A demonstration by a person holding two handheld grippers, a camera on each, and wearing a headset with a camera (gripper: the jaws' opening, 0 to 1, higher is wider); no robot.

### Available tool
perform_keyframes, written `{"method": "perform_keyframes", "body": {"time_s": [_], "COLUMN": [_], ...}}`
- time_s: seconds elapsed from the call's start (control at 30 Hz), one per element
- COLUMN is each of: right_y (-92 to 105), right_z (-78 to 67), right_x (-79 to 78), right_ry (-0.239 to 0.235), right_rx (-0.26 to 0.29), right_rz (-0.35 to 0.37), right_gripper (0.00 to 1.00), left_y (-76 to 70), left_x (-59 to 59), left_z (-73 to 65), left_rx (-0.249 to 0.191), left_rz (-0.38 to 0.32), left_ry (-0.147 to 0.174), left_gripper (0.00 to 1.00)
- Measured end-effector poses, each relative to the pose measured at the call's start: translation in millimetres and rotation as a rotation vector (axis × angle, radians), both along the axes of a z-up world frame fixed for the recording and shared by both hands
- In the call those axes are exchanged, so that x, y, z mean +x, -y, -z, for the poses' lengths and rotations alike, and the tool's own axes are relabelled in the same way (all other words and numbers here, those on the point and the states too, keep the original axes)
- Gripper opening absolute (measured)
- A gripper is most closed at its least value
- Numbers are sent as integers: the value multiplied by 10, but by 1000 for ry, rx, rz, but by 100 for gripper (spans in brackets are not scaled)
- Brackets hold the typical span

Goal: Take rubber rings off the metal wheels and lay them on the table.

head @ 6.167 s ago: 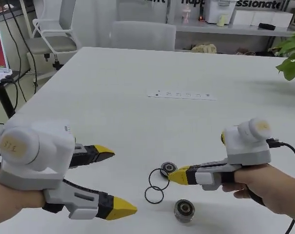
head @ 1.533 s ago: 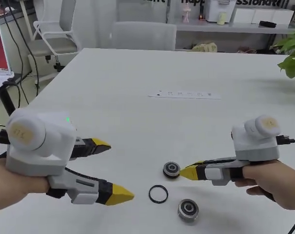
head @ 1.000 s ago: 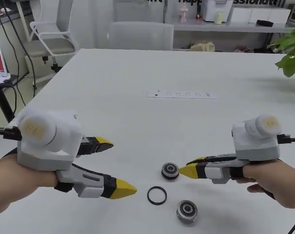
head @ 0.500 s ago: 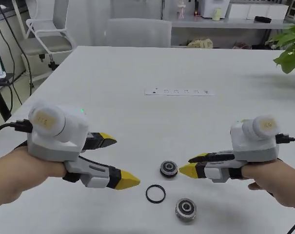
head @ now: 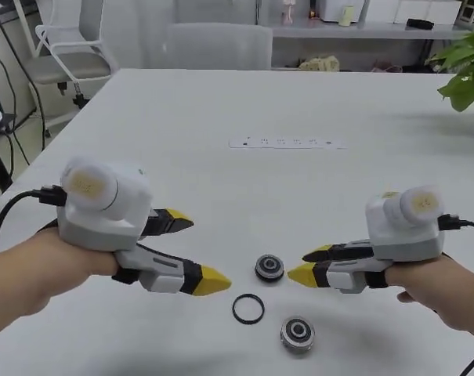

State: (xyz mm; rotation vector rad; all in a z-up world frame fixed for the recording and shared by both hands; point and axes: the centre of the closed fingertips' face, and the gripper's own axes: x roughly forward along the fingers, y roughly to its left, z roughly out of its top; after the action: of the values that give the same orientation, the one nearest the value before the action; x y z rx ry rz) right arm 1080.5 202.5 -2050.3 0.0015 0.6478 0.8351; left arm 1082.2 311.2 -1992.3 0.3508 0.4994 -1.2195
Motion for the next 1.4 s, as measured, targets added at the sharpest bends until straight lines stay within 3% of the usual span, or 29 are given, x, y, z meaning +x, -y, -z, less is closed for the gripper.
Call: {"method": "perform_keyframes", "body": {"time_s": [0.2, 1.4], "right_y": [11, -107], "right_z": [54, 155], "right_x": [14, 42], "right_ry": [2, 20], "right_rx": [-11, -19], "right_rz": [-8, -48], "right_gripper": [27, 24], "left_y": [45, 459], "left_x": [44, 114], "left_z": [37, 290], "left_rx": [9, 5], "left_rz": [12, 70], "left_ry": [12, -13], "left_gripper": [61, 54]}}
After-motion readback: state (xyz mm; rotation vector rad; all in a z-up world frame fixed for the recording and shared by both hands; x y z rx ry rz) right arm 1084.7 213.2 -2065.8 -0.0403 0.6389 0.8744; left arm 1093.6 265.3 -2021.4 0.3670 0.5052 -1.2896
